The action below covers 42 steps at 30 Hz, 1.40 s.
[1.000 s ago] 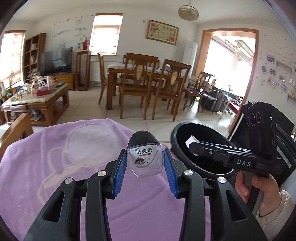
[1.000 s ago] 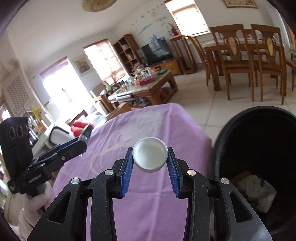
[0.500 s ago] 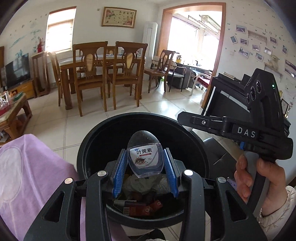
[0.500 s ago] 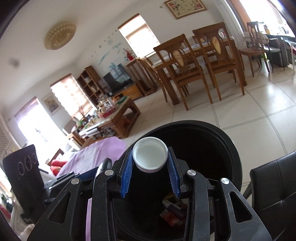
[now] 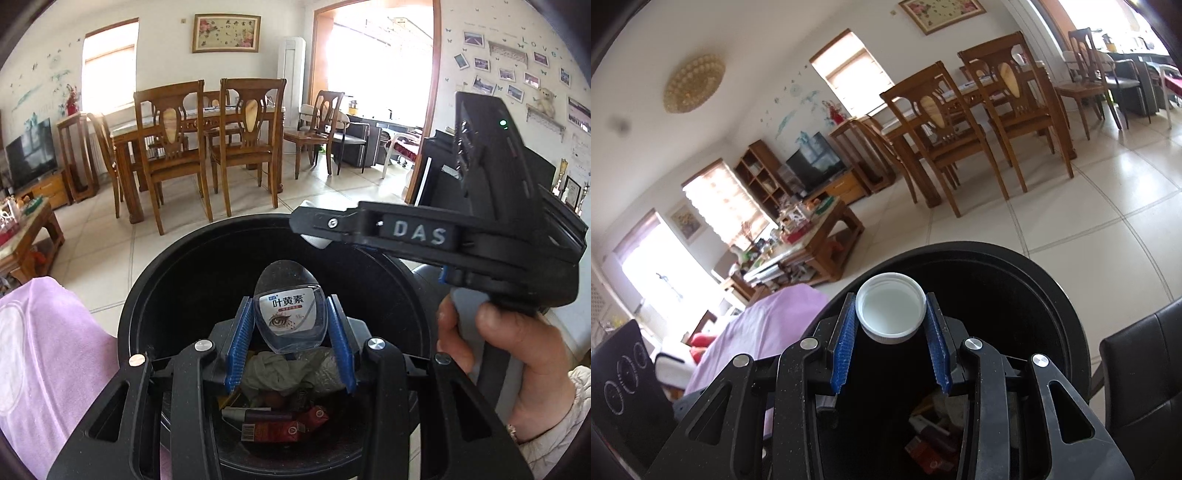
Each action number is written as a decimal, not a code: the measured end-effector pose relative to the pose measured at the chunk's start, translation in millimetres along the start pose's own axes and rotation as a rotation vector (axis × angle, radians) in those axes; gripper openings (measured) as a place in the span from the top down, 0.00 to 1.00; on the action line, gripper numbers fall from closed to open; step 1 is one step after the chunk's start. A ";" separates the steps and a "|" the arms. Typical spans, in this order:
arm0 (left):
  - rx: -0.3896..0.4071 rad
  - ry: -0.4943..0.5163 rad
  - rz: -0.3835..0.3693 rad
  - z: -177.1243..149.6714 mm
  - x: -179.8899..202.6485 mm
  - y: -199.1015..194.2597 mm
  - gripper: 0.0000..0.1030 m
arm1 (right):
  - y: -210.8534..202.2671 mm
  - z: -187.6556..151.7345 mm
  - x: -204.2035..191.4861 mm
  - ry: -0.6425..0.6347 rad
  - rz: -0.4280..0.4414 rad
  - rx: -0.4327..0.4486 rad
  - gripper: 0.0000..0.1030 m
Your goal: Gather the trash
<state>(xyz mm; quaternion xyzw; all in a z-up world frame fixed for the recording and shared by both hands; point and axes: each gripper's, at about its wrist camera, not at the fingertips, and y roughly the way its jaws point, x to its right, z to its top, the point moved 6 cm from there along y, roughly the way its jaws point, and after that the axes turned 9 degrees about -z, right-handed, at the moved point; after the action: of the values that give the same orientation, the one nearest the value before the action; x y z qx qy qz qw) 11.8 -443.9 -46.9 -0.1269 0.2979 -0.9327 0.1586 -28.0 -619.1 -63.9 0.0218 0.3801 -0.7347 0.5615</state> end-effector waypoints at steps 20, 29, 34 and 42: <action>-0.047 -0.009 -0.031 -3.2 -2.1 9.8 0.61 | 15.2 -7.6 -10.6 -0.018 -0.021 -0.020 0.64; -0.048 -0.020 -0.011 -2.9 -3.9 12.7 0.41 | 18.7 -8.7 -6.9 0.007 -0.012 -0.022 0.48; -0.041 -0.011 0.010 -3.3 -3.4 14.5 0.20 | 17.9 -8.4 -2.8 0.016 -0.003 -0.022 0.35; -0.052 0.013 0.055 -3.9 -1.5 17.3 0.05 | 11.8 -11.3 -0.9 0.035 0.028 -0.036 0.15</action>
<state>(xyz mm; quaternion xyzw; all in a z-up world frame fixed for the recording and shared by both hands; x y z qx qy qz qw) 15.6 -454.7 -60.5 -0.1165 0.3263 -0.9208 0.1789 -22.2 -612.7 -77.7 0.0296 0.4027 -0.7192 0.5655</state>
